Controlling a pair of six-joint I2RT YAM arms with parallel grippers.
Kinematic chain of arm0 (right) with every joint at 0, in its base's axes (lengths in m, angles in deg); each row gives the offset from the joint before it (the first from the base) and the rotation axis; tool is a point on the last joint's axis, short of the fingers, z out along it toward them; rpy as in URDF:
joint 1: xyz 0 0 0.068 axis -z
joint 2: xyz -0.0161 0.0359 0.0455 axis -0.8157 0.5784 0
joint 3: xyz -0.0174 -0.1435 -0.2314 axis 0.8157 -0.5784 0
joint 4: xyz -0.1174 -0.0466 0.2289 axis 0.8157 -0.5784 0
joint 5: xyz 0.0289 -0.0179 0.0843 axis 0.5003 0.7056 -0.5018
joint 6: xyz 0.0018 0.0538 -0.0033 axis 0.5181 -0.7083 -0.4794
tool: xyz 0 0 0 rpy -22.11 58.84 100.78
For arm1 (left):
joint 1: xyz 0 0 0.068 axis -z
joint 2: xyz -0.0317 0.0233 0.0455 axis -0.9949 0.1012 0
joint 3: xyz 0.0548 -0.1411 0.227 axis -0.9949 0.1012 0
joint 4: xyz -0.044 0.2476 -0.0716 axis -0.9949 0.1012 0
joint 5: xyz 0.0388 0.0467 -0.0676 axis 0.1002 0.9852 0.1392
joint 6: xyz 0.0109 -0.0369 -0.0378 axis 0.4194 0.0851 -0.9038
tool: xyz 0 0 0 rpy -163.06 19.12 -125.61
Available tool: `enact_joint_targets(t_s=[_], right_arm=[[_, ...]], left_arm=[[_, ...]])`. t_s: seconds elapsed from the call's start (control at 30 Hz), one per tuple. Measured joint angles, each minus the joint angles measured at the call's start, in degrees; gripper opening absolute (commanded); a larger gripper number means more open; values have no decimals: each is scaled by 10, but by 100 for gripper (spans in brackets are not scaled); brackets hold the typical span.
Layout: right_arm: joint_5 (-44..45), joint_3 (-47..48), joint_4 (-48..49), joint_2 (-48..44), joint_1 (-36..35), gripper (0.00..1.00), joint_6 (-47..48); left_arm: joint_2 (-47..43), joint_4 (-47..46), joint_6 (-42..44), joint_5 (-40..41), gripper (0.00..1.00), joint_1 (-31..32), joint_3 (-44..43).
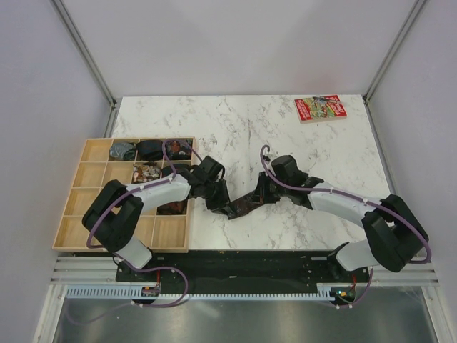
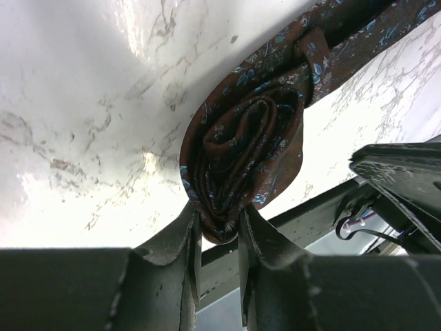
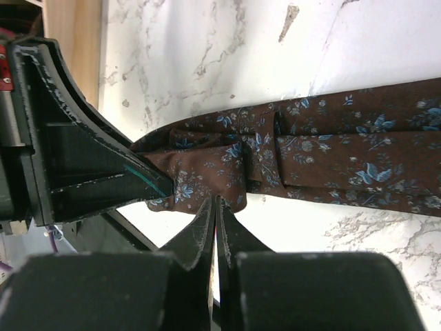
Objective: Roll the ties
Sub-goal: Roll the tie at the center of the board.
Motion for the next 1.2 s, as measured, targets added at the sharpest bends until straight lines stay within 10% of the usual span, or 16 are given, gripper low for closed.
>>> enact_joint_targets(t_s=[1.2], right_arm=[[-3, 35, 98, 144, -72, 3, -47]], left_arm=[[-26, 133, -1, -29, 14, -4, -70]])
